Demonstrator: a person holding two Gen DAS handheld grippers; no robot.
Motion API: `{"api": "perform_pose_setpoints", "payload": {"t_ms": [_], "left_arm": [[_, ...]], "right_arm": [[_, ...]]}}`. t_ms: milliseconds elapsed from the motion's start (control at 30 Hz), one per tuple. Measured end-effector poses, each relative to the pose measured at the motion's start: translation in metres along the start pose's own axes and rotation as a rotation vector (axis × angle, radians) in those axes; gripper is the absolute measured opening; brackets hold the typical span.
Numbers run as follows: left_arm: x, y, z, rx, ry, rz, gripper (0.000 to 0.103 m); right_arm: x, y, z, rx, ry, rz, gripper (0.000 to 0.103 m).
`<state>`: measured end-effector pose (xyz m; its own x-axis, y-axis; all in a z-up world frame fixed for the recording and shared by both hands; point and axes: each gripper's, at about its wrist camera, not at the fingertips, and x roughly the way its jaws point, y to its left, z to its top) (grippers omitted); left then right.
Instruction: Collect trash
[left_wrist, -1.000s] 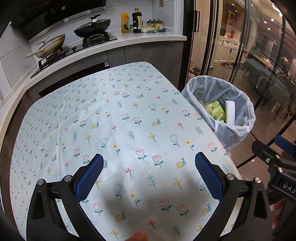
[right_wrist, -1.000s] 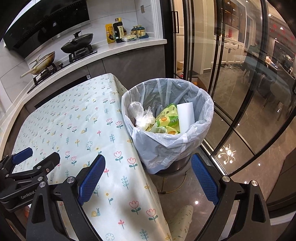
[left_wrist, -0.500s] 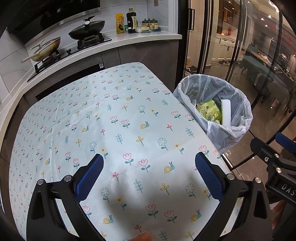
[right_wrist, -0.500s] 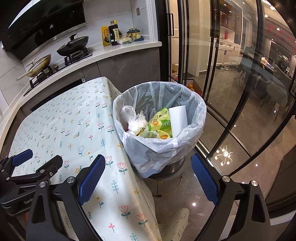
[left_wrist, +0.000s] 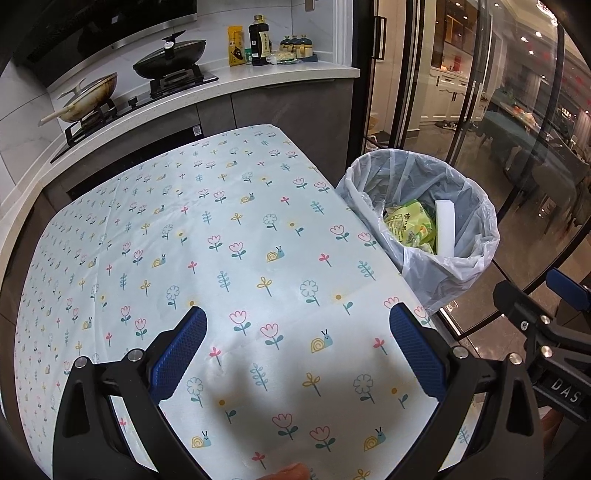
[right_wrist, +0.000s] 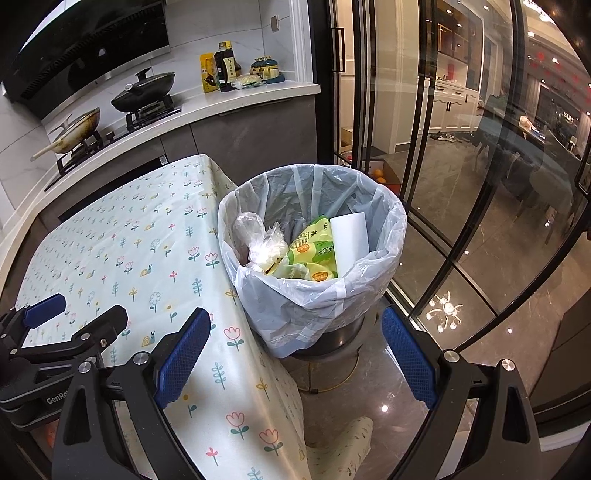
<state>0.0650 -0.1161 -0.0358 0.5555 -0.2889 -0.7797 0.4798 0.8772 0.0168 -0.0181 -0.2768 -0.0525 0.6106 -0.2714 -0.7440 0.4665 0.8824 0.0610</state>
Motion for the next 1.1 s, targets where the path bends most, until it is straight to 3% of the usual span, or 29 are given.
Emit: {"api": "perform_pose_setpoints", "payload": {"t_ms": [1100], "left_arm": [[0.0028,-0.0064,0.0054,0.005,0.009,0.012,0.095]], "right_arm": [[0.0048,-0.0053,0.0036,-0.01,0.005,-0.012,0.09]]}}
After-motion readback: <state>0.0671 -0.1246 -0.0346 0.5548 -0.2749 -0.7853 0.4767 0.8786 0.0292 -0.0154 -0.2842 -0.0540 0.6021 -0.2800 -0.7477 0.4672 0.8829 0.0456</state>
